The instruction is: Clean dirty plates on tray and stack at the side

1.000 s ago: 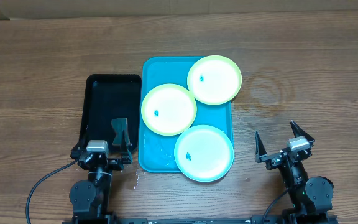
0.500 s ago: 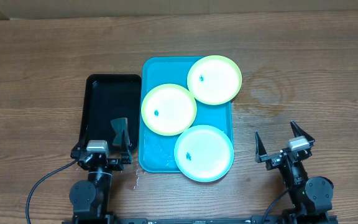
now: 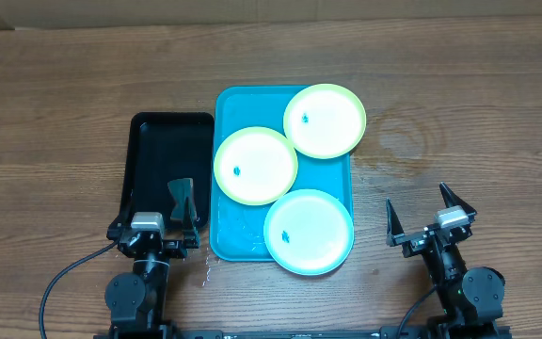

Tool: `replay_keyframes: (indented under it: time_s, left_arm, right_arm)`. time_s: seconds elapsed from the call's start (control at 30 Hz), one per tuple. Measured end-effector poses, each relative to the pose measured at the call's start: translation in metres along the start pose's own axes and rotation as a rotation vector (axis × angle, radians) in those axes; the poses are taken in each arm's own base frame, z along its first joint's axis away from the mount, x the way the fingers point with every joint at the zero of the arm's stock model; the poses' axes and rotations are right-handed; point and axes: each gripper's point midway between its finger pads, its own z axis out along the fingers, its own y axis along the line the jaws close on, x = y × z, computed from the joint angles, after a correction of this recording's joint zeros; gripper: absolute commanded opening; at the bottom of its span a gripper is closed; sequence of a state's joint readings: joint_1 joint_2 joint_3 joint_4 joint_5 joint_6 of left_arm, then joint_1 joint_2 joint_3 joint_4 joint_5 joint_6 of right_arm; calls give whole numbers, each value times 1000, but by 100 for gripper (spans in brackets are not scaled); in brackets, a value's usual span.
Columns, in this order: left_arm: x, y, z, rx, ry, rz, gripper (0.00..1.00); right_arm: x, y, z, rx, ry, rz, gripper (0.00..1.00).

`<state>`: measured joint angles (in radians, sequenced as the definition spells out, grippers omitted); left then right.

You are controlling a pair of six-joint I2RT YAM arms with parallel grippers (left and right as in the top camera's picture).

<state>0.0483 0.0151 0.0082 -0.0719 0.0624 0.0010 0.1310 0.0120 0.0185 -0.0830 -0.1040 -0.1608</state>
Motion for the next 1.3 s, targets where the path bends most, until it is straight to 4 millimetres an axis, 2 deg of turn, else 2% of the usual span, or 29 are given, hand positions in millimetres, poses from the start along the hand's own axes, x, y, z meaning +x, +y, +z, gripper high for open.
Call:
replay_keyframes:
  time_s: [1.3]
  left_arm:
    - [0,0,0,0,0,0,100]
  right_arm:
    - [0,0,0,-1,-2,12,100]
